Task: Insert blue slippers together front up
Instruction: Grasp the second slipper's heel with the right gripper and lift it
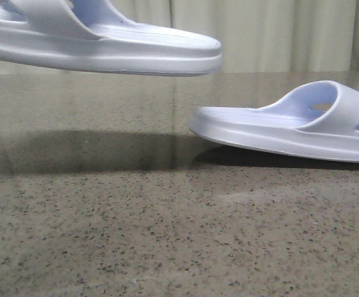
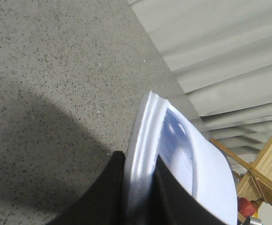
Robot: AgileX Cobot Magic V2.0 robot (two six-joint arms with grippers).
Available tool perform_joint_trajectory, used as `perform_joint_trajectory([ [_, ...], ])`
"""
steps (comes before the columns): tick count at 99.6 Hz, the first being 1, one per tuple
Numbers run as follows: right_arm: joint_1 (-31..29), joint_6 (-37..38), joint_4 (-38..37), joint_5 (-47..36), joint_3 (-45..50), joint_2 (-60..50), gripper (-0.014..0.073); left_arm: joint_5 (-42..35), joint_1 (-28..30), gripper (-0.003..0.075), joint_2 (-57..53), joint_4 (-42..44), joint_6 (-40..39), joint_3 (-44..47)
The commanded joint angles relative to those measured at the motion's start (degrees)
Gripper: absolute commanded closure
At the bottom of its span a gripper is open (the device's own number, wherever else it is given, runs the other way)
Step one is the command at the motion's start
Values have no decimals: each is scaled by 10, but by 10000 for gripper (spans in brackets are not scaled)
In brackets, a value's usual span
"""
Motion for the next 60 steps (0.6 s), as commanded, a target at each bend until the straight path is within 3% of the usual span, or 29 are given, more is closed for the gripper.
perform_joint_trajectory([
  [1, 2, -17, -4, 6, -7, 1, 519, -5, -5, 704, -4, -22, 1, -20],
  [13, 2, -27, -4, -11, -7, 1, 571, -5, -5, 704, -4, -22, 1, -20],
  [28, 2, -27, 4, -39, -7, -1, 701, -5, -5, 704, -4, -22, 1, -20],
  [60, 2, -27, 7, -120, -11, -48, 701, -4, -5, 704, -4, -22, 1, -20],
])
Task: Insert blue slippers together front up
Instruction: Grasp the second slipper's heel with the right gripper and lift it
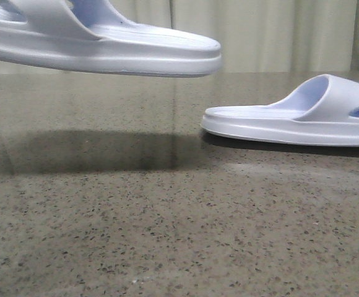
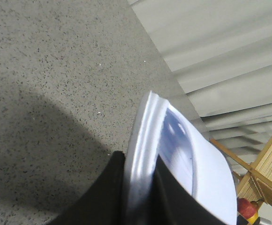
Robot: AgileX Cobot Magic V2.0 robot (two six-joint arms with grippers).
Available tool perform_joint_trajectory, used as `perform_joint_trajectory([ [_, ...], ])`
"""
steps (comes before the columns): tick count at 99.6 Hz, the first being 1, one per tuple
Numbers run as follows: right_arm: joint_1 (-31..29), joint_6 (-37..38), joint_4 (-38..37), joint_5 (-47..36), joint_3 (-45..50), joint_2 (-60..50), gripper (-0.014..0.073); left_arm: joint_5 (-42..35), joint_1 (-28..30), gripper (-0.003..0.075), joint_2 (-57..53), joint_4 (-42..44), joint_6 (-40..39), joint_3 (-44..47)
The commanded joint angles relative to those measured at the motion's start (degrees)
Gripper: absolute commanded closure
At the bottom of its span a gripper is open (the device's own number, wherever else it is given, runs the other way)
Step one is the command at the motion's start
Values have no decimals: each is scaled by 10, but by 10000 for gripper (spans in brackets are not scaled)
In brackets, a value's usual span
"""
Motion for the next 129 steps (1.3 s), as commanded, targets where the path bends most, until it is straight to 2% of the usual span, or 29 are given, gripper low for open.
perform_joint_trajectory([
  [1, -2, -7, 5, -47, -16, -27, 701, -4, -5, 704, -4, -22, 1, -20],
  [36, -2, -7, 5, -45, -104, -86, 701, 8, -5, 704, -4, -27, 1, -20],
  [57, -2, -22, 5, 8, -147, -112, 701, 10, -5, 704, -4, -27, 1, -20],
  [87, -2, -23, 10, 69, -149, -167, 701, 12, -5, 704, -4, -27, 1, -20],
  [104, -2, -23, 42, 76, -149, -201, 701, 12, -5, 704, -4, -28, 1, -20],
  [129, -2, -23, 69, 133, -148, -230, 701, 23, -5, 704, -4, -40, 1, -20],
])
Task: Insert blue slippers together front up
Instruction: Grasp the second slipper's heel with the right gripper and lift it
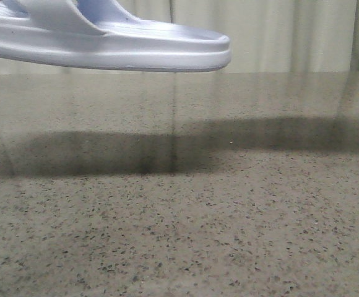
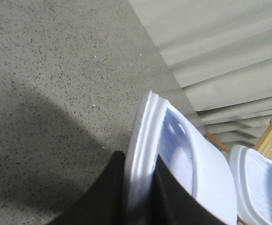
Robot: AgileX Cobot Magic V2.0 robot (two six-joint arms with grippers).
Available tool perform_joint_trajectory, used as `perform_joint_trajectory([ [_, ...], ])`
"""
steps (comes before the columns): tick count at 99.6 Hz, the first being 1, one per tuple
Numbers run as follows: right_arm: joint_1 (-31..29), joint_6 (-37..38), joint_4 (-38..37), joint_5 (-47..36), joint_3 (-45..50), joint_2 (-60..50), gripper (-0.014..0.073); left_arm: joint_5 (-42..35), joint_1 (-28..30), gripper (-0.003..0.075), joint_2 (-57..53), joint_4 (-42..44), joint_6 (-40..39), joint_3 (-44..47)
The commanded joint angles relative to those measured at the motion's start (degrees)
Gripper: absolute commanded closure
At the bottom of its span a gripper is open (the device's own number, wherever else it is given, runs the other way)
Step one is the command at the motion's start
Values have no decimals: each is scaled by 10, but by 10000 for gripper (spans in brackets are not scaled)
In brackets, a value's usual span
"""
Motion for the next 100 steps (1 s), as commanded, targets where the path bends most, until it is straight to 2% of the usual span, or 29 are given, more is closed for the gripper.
perform_joint_trajectory([
  [1, -2, -7, 29, -11, -19, -8, 701, 9, -5, 704, -4, -32, 1, -20],
  [33, -2, -58, 101, 19, -15, -13, 701, 27, -5, 704, -4, -54, 1, -20],
  [49, -2, -62, 106, 24, -10, -13, 701, 36, -5, 704, -4, -63, 1, -20],
  [73, -2, -116, 181, 33, 14, -13, 701, 57, -5, 704, -4, -95, 1, -20],
  [100, -2, -132, 197, 38, 15, -13, 701, 77, -5, 704, -4, -123, 1, -20],
])
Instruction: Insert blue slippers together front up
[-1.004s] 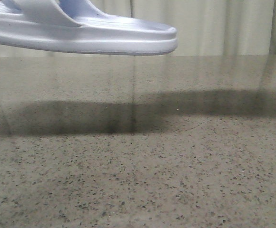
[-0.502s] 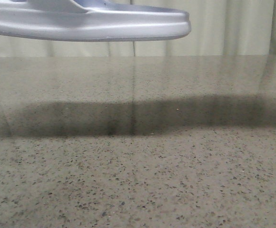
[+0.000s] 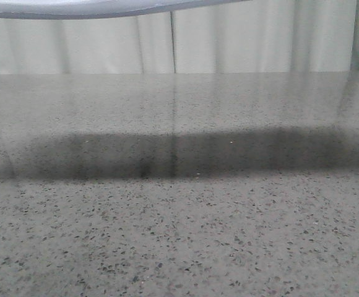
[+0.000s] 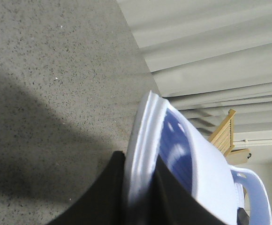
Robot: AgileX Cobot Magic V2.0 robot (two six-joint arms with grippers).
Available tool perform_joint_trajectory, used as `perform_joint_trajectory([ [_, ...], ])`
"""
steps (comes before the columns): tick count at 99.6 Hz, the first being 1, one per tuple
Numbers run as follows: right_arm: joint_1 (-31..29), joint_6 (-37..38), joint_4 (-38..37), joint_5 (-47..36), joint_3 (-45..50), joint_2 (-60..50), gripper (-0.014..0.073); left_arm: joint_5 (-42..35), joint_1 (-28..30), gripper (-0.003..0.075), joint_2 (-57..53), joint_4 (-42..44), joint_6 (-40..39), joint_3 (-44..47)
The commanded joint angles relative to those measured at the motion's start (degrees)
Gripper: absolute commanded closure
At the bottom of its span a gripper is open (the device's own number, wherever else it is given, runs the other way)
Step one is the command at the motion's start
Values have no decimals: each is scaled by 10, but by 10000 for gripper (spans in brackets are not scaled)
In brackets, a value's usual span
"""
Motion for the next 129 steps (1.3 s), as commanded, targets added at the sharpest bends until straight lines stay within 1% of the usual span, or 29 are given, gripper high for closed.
perform_joint_trajectory([
  [1, -2, -11, 32, -18, -16, -3, 701, 16, -5, 704, -4, -42, 1, -20],
  [28, -2, -12, 35, -15, -16, -2, 701, 26, -5, 704, -4, -53, 1, -20],
  [40, -2, -36, 60, -13, -16, 0, 701, 26, -5, 704, -4, -53, 1, -20],
  [56, -2, -38, 67, -7, -16, 13, 701, 26, -5, 704, -4, -53, 1, -20],
  [68, -1, -56, 84, 0, -16, 22, 701, 26, -5, 704, -4, -53, 1, -20],
  [82, -1, -59, 84, -1, -16, 22, 701, 16, -5, 704, -4, -53, 1, -20],
  [118, -1, -60, 88, 3, -16, 22, 701, 22, -5, 704, -4, -53, 1, -20],
  [129, -1, -61, 92, 7, -16, 32, 701, 22, -14, 704, -3, -54, 1, -20],
])
